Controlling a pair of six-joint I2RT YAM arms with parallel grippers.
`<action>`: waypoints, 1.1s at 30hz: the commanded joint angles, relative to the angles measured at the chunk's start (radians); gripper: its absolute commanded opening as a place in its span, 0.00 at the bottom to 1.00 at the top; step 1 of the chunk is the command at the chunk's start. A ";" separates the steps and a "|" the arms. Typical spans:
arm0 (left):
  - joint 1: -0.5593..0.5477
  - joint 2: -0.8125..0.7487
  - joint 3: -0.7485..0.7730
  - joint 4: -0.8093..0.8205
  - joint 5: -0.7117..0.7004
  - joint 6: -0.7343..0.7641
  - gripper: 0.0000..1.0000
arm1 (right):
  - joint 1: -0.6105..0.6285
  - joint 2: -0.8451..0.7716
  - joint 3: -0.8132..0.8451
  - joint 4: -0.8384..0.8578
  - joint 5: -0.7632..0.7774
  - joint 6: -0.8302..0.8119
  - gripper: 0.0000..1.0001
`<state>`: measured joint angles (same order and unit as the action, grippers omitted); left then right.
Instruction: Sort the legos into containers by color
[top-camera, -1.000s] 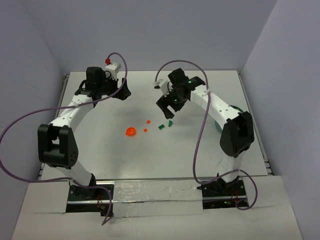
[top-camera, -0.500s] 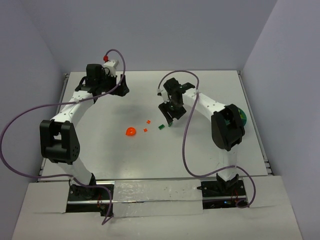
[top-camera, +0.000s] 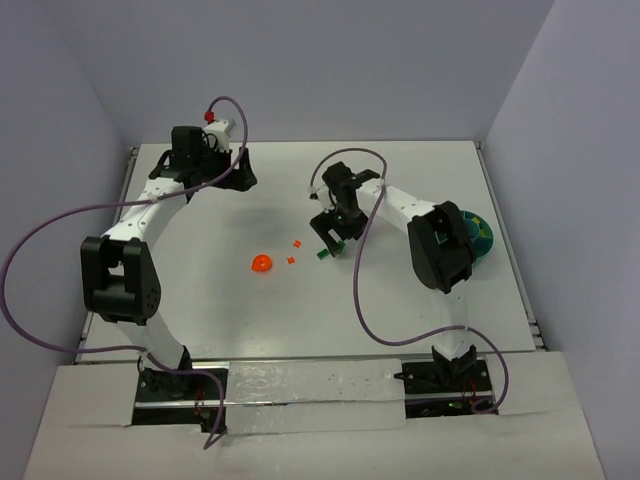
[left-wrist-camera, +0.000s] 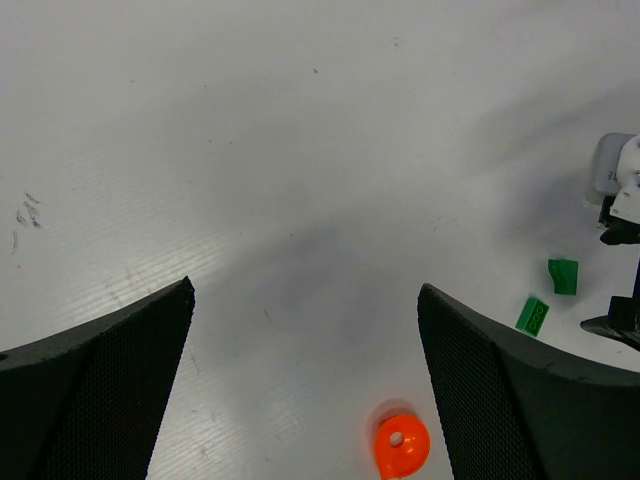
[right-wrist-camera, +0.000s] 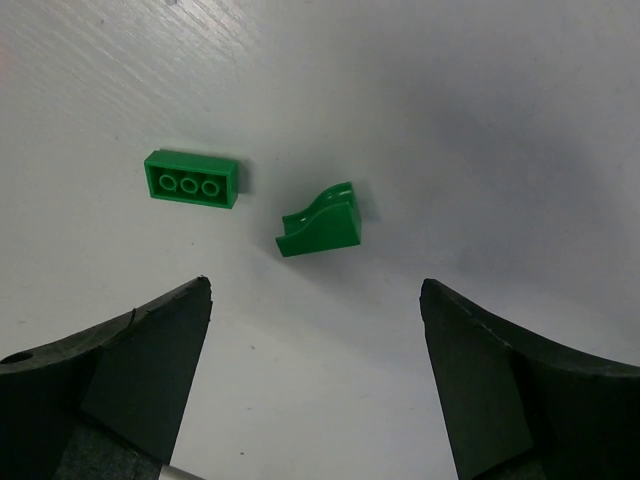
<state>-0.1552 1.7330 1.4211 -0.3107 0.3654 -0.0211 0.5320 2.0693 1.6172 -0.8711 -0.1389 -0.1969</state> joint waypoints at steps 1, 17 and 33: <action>0.005 0.005 0.059 0.002 0.026 -0.010 0.99 | -0.003 -0.004 0.027 0.034 0.012 -0.151 0.89; 0.005 0.036 0.089 0.010 0.027 -0.030 0.99 | 0.003 0.106 0.134 -0.017 0.014 -0.289 0.76; 0.006 0.068 0.130 0.009 0.033 -0.034 0.99 | 0.011 0.119 0.109 -0.046 0.009 -0.311 0.62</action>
<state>-0.1551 1.7974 1.4943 -0.3115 0.3741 -0.0447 0.5341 2.1849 1.7223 -0.9091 -0.1314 -0.4929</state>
